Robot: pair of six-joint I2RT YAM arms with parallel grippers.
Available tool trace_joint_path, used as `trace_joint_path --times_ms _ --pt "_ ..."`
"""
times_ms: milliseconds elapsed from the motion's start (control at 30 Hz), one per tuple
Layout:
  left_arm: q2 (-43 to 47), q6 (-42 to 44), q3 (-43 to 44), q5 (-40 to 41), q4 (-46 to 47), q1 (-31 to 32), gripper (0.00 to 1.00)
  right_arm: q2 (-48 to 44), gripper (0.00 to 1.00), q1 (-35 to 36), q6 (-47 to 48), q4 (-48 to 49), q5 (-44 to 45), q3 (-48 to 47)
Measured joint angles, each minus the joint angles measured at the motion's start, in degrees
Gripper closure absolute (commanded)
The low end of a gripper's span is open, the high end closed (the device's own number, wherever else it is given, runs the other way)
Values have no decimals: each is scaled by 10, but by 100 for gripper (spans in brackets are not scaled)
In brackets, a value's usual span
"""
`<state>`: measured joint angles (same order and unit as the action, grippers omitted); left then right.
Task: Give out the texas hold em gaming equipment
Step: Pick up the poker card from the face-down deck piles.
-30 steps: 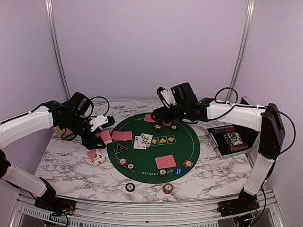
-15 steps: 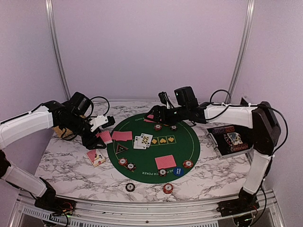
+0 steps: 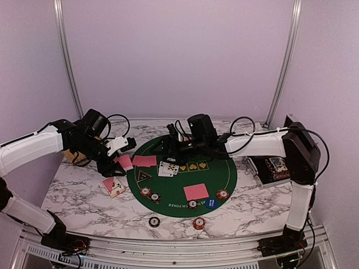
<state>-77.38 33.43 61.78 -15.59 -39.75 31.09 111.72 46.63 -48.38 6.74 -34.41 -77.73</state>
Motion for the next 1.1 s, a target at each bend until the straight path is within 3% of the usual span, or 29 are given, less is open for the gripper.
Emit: trace_joint_path --times_ms 633,1100 --pt "0 0 0 -1 0 0 98 90 1 57 -157 146 -63 -42" --pt "0 0 0 -5 0 0 98 162 5 76 -213 189 -80 -109"
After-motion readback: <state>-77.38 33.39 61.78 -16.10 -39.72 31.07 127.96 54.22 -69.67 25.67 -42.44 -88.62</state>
